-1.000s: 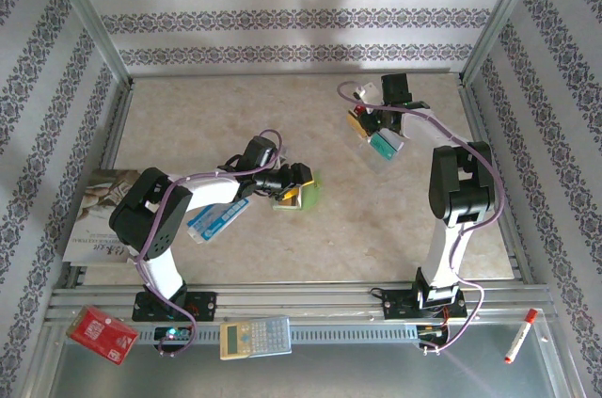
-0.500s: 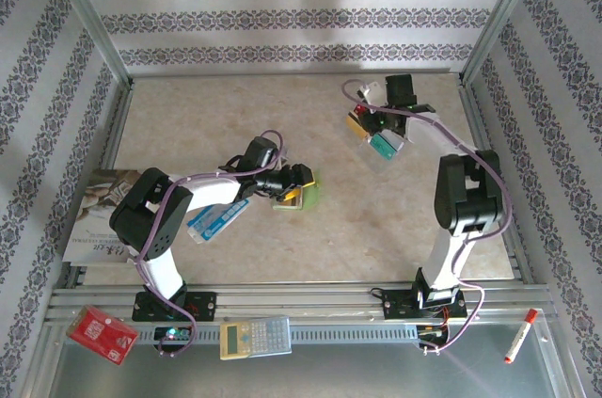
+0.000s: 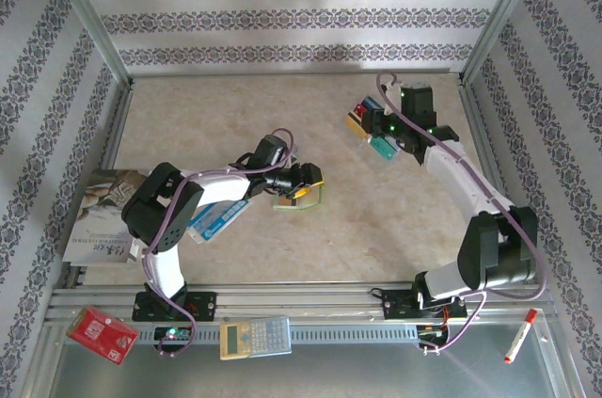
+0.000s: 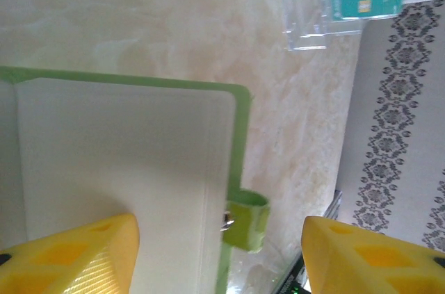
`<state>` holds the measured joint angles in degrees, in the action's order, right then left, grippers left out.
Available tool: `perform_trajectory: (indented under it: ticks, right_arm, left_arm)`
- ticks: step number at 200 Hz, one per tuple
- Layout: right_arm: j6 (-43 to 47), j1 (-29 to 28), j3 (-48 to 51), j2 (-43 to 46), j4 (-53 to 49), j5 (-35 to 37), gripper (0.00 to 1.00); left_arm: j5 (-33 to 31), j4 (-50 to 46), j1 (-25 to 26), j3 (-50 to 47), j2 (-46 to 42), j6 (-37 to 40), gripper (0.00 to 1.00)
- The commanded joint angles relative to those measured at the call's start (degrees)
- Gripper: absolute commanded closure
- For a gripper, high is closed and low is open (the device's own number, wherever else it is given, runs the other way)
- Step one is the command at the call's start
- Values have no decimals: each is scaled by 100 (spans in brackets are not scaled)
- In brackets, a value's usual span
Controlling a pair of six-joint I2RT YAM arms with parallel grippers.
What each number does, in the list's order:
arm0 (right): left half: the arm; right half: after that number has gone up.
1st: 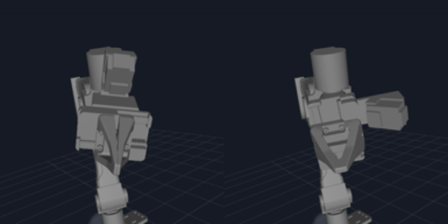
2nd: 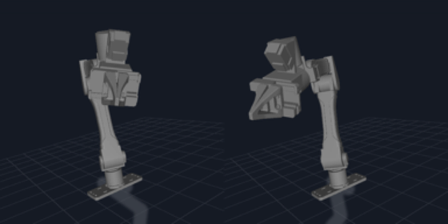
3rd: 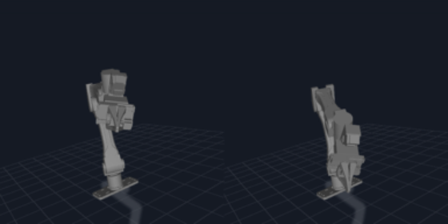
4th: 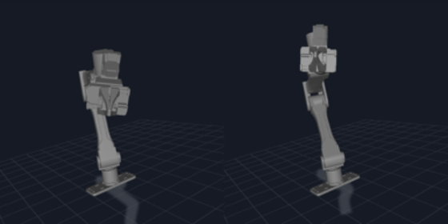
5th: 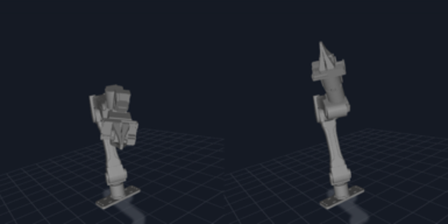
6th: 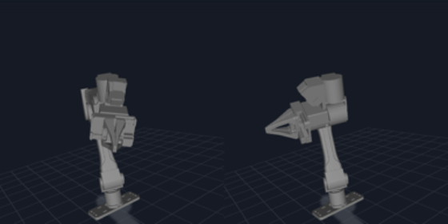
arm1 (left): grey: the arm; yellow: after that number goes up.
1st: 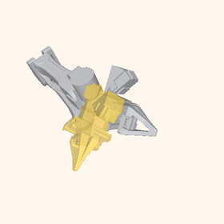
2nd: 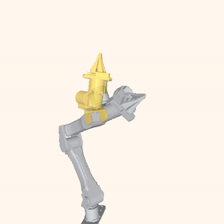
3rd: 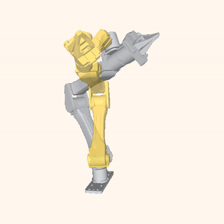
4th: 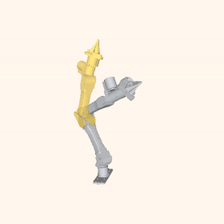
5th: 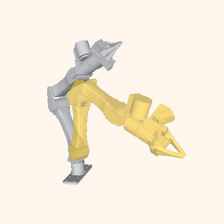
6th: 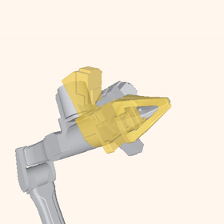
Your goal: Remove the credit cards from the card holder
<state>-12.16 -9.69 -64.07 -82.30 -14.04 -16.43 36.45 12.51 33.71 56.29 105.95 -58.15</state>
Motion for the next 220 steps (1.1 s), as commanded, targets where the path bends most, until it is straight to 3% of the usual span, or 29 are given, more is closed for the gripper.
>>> perform_trajectory:
  ticks: [1,63,107,187,220]
  right_arm:
    - [-1169,-152,481,503,20,-338,67]
    - [-2561,-1012,1599,944,618,-88,62]
    - [-3349,-1202,2181,1186,959,-23,62]
    - [-4002,-1587,2677,946,1679,-350,65]
    - [-4098,-1743,2803,799,1837,-308,66]
  left_arm:
    - [85,300,65,122,147,13,37]
    - [108,265,65,447,659,29,38]
    - [-221,-110,56,478,654,190,43]
    - [-305,-379,-31,526,603,303,57]
    - [-191,-246,-148,548,401,188,57]
